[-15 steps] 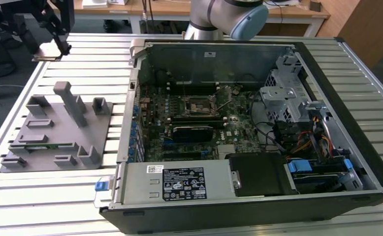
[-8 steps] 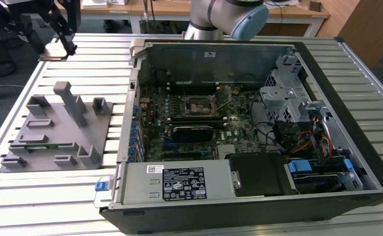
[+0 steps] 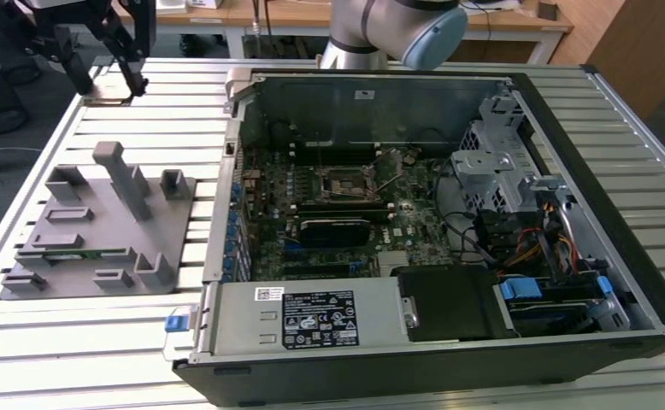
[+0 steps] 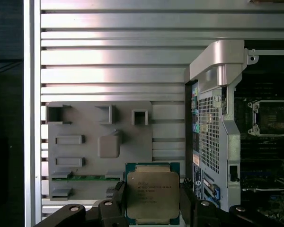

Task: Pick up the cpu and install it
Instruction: 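Pick up the cpu and move it towards the insertion slot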

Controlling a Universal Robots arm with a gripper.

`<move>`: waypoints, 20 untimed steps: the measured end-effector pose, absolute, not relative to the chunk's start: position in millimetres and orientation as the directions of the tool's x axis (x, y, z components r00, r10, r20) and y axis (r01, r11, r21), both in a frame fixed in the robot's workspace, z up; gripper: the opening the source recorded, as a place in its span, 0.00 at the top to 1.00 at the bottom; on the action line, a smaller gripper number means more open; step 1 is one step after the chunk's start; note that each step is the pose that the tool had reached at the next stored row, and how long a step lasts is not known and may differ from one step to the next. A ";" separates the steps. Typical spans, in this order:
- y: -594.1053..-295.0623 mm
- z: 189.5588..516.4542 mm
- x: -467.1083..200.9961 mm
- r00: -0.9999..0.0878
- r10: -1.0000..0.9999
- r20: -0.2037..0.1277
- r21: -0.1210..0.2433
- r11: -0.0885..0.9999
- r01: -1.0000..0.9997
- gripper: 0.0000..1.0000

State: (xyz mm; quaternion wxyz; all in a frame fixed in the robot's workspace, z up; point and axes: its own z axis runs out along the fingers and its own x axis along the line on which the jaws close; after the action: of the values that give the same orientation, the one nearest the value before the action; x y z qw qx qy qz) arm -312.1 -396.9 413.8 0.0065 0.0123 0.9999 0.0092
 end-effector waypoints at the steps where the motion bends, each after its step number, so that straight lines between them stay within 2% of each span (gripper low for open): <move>1: -396.9 413.8 -310.6 -1.000 0.025 -0.013 0.019 1.000 0.024 0.46; 20: -396.9 413.3 -271.5 -1.000 0.025 -0.013 0.019 1.000 0.024 0.46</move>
State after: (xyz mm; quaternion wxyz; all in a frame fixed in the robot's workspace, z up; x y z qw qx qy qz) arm -271.5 -396.9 413.3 0.0064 0.0123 0.9999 0.0092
